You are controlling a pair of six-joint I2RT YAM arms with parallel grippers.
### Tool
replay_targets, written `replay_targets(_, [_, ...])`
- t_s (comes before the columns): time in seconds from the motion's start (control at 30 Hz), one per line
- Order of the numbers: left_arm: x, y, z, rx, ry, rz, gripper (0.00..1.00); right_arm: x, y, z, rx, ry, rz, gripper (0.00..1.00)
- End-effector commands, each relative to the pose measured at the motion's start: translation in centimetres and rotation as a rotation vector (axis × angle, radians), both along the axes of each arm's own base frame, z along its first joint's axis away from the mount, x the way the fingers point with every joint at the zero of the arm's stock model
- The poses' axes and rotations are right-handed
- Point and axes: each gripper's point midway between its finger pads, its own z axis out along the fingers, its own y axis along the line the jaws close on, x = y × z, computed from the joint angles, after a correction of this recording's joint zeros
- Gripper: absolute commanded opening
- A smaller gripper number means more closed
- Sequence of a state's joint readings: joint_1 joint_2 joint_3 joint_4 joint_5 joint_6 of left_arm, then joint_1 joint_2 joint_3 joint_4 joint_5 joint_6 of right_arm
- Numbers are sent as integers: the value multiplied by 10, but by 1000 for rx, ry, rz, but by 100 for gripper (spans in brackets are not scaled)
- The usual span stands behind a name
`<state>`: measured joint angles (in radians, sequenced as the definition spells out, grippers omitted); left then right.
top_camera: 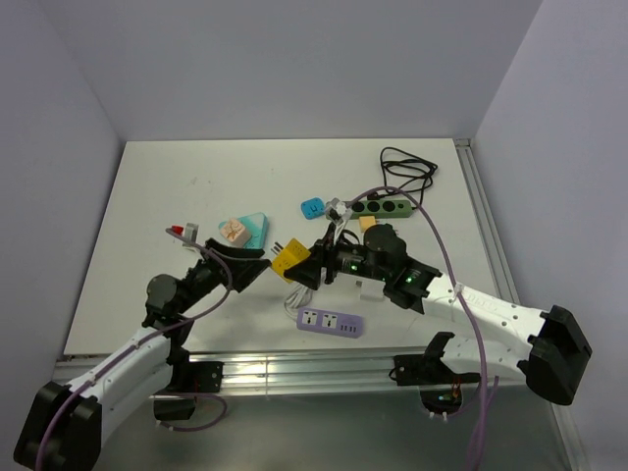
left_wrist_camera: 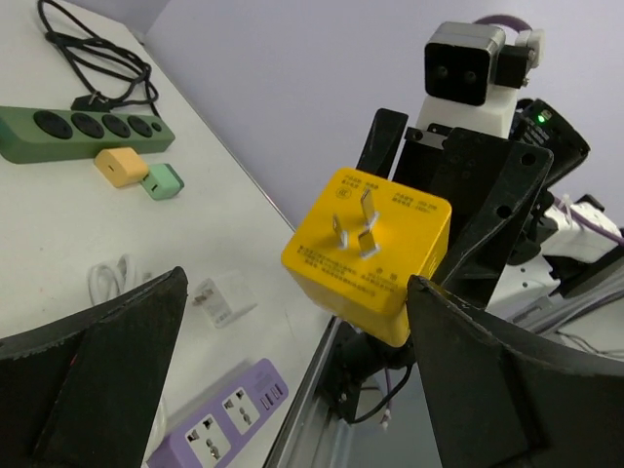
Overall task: Insert the plug
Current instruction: Adjust the plug.
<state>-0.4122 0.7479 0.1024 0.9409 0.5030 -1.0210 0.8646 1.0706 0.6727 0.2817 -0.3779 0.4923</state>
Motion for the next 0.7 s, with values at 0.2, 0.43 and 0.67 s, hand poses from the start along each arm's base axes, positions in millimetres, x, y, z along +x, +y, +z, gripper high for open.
replay_targets(0.2, [-22,-23,28,64,-202,-267,99,-26,3,15,-13,-58,183,0])
replay_targets(0.43, [-25,-31,21,77,-203,-356,100,-22,9,7,-38,-47,201,0])
replay_targets(0.67, [-29,-40,16,98,-225,-411,93,-13,17,0,-67,-23,190,0])
